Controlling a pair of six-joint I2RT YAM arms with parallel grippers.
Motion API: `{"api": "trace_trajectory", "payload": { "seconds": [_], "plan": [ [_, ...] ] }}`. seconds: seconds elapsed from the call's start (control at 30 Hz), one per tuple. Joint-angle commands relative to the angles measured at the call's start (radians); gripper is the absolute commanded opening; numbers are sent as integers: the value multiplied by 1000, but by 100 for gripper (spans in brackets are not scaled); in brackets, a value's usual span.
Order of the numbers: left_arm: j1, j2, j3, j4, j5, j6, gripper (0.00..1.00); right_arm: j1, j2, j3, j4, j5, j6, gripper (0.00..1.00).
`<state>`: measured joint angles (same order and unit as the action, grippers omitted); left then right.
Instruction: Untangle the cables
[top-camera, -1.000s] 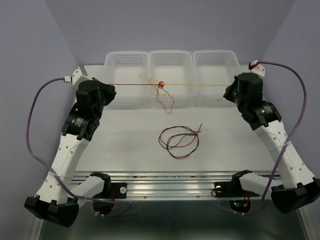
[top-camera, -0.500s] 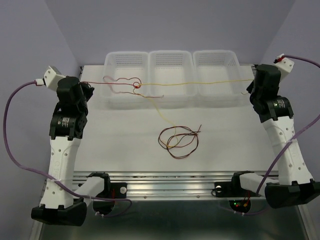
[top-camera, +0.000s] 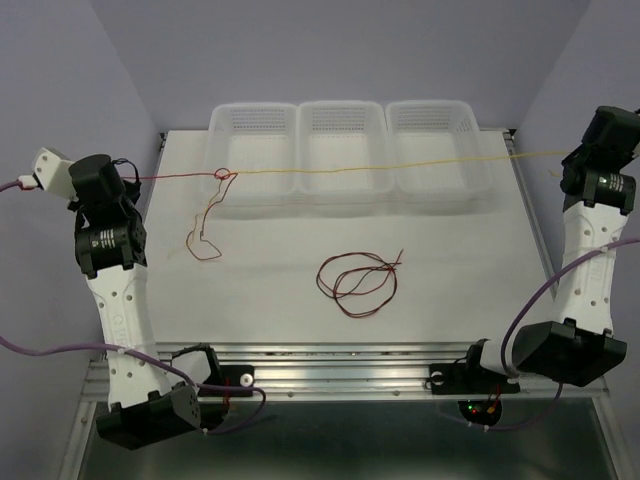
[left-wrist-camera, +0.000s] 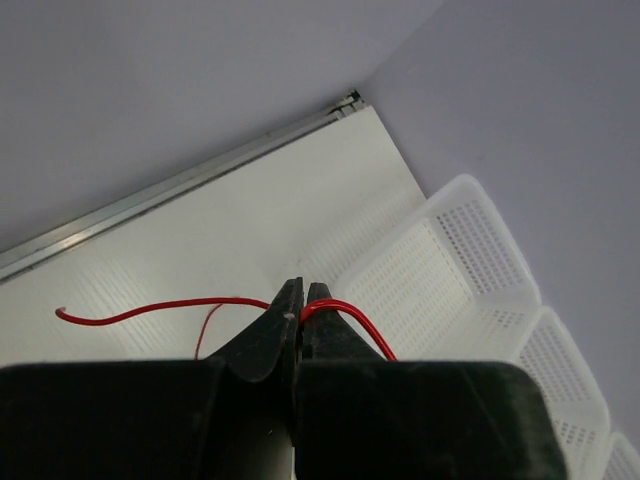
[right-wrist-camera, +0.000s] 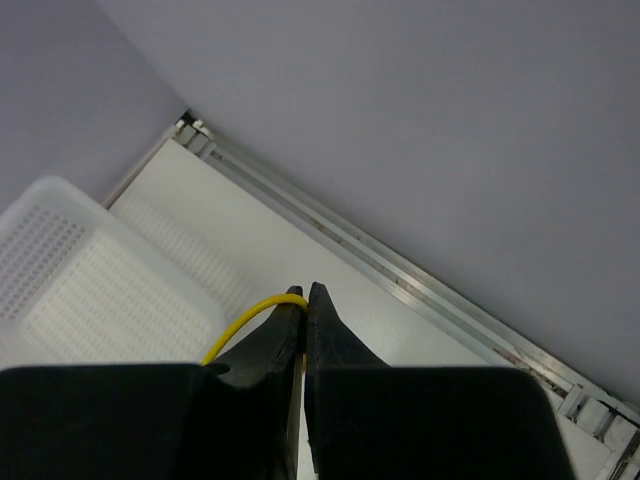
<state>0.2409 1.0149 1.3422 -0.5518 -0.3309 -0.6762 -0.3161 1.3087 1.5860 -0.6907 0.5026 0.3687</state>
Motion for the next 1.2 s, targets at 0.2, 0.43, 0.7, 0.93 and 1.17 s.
{"api": "trace_trajectory", "payload": {
  "seconds": [0.2,0.43,0.7,0.93,1.17],
  "plan": [
    [270,45,11,-8,111,58,0,-215,80,210,19,-183,-1,1],
    [311,48,-25,0,133,46,0,-241,130,377,2,-254,16,1],
    [180,4,-156,125,254,29,0,-241,89,359,77,-733,58,1],
    [-311,123,-202,183,89,-48,0,39,-17,202,214,-1070,-64,1],
    [-439,126,-177,208,86,-60,0,300,-109,-137,282,-1158,-120,1]
  ]
}}
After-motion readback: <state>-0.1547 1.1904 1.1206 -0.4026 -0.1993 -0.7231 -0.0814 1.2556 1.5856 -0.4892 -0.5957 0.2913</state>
